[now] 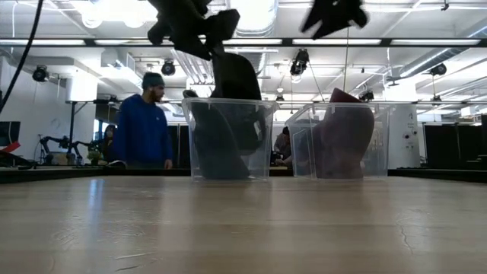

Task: Pick & Place hat
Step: Put the black cap into the left transparent bin, then return to Home Position

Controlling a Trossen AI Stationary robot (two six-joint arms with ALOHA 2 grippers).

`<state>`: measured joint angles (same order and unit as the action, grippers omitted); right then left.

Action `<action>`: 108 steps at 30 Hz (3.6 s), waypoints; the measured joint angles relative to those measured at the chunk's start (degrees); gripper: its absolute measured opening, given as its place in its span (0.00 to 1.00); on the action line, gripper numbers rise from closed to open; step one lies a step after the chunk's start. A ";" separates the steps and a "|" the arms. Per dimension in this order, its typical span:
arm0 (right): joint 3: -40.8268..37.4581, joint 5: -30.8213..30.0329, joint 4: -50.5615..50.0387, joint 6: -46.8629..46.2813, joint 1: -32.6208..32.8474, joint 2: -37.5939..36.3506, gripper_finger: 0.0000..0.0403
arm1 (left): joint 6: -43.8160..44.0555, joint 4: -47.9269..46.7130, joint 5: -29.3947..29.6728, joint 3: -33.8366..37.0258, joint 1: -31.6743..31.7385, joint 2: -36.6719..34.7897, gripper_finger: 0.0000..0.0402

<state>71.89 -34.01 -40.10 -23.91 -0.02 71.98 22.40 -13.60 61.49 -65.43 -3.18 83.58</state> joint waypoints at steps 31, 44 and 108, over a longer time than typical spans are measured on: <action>6.73 26.87 1.90 0.37 -6.04 6.94 0.53 | 9.95 -10.02 -25.62 14.79 -7.46 -29.39 0.44; -17.19 28.05 2.80 -19.99 5.27 -17.84 0.53 | 17.14 23.19 -46.08 36.62 -1.84 -40.50 0.44; -66.68 21.59 48.02 7.62 12.01 -47.97 0.53 | 4.31 30.74 -73.81 55.60 5.90 -65.34 0.44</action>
<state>5.21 -12.43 7.92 -16.29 11.99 24.01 26.71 17.14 -12.32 -9.82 2.72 18.24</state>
